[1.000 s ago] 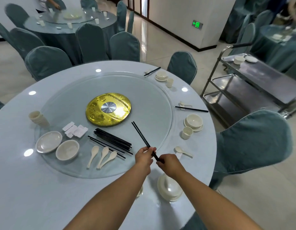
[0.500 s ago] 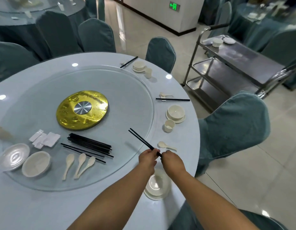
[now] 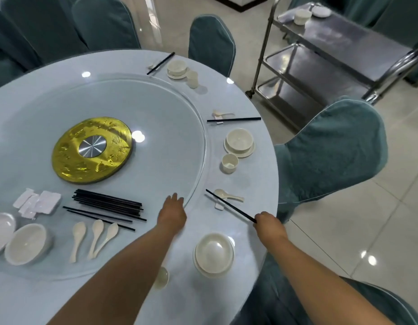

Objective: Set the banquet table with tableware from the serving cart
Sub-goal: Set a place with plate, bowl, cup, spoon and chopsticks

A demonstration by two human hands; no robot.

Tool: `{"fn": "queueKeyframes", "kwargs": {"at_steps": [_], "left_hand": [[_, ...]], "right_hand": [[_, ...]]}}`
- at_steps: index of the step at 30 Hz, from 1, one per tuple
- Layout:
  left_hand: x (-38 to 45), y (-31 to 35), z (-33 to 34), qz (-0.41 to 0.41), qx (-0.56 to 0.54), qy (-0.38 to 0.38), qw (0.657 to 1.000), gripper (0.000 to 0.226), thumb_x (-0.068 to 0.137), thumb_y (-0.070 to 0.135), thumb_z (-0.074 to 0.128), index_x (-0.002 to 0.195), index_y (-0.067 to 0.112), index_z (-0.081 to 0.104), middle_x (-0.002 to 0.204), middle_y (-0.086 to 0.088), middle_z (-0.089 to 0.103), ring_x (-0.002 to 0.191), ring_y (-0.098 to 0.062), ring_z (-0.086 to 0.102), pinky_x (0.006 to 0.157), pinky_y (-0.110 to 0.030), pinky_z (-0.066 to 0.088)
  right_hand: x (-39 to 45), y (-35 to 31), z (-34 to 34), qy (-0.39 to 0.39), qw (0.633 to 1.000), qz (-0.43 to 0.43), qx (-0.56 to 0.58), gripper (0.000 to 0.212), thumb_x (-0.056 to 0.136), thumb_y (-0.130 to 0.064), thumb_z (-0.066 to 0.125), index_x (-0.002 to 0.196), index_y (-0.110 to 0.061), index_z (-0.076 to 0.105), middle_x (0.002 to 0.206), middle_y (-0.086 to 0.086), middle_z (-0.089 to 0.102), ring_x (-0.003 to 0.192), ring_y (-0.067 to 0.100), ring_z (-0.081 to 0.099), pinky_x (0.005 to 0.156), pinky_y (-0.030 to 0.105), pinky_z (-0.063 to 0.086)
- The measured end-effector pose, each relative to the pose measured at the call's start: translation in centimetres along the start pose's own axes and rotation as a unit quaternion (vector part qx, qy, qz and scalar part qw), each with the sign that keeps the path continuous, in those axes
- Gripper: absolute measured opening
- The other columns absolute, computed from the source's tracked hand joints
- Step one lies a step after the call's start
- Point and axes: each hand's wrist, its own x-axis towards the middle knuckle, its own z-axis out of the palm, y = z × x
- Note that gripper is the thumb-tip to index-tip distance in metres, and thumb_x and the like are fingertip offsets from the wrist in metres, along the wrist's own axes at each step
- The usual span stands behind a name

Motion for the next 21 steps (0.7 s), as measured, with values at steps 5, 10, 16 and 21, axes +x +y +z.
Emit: {"fn": "queueKeyframes", "kwargs": {"at_steps": [5,10,16,21], "left_hand": [[0.9,-1.4,1.7,-0.018,0.094,-0.07,0.993,0.058,0.096,0.007,0.038,0.151,0.014,0.022,0.162,-0.005,0.006,0.147,-0.029,0.015,0.111,-0.04,0.037],[0.9,-1.7,2.4,-0.029,0.108,-0.088,0.99,0.066,0.098,0.006,0.032,0.156,0.015,0.004,0.164,-0.002,-0.009,0.151,-0.028,0.0,0.116,-0.041,0.032],[1.3,-2.0,2.3,-0.022,0.124,-0.103,0.987,0.066,0.098,0.008,0.033,0.157,0.015,0.004,0.164,-0.002,-0.008,0.151,-0.027,0.002,0.115,-0.041,0.033],[1.2,-1.8,2.1,-0.022,0.122,-0.101,0.987,0.065,0.099,0.01,0.034,0.157,0.014,0.004,0.164,-0.003,-0.008,0.151,-0.028,0.004,0.116,-0.042,0.031]], "right_hand": [[0.8,1.4,1.3,-0.021,0.999,0.008,-0.03,0.019,0.095,-0.009,0.048,0.108,-0.012,0.061,0.113,0.005,0.058,0.1,0.025,0.062,0.076,0.029,0.046],[1.5,1.8,1.9,-0.017,0.999,0.011,-0.036,0.026,0.093,-0.006,0.045,0.112,-0.014,0.06,0.114,0.005,0.058,0.101,0.025,0.062,0.079,0.03,0.048],[2.0,1.5,2.6,-0.008,1.0,0.021,-0.011,0.028,0.095,-0.007,0.045,0.118,-0.015,0.058,0.117,0.005,0.053,0.105,0.025,0.059,0.079,0.032,0.049],[1.8,1.5,2.7,0.0,1.0,0.022,-0.009,0.033,0.096,-0.008,0.046,0.126,-0.016,0.055,0.123,0.006,0.051,0.11,0.025,0.056,0.083,0.032,0.05]]}}
